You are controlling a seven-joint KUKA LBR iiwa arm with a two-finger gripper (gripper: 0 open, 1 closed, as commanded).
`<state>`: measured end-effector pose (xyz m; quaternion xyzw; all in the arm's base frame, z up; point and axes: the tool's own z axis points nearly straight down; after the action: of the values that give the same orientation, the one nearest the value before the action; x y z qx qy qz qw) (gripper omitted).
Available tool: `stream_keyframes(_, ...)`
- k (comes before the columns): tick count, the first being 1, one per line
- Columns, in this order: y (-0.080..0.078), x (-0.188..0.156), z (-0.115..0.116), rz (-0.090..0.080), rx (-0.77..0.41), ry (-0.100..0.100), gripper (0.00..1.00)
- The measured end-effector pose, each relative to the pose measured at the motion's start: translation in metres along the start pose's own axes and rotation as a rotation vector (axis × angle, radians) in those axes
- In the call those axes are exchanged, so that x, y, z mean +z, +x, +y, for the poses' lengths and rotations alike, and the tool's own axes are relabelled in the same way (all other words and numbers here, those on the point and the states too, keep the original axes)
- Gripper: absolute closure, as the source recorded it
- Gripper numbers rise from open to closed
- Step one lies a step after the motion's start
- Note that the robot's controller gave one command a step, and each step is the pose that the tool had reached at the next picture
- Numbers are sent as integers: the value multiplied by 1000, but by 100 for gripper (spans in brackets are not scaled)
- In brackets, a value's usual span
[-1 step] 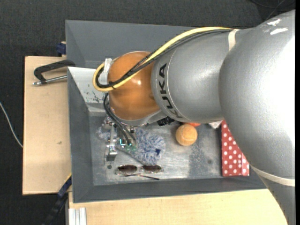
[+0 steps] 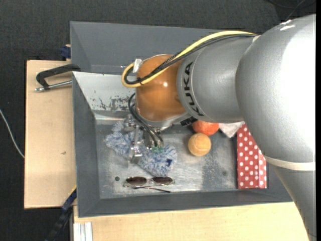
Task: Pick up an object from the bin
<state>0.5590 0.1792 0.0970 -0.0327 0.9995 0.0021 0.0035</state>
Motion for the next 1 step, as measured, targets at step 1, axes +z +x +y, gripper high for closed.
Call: stream_keyframes(1,-13,17,-23,-8,-9,0,100)
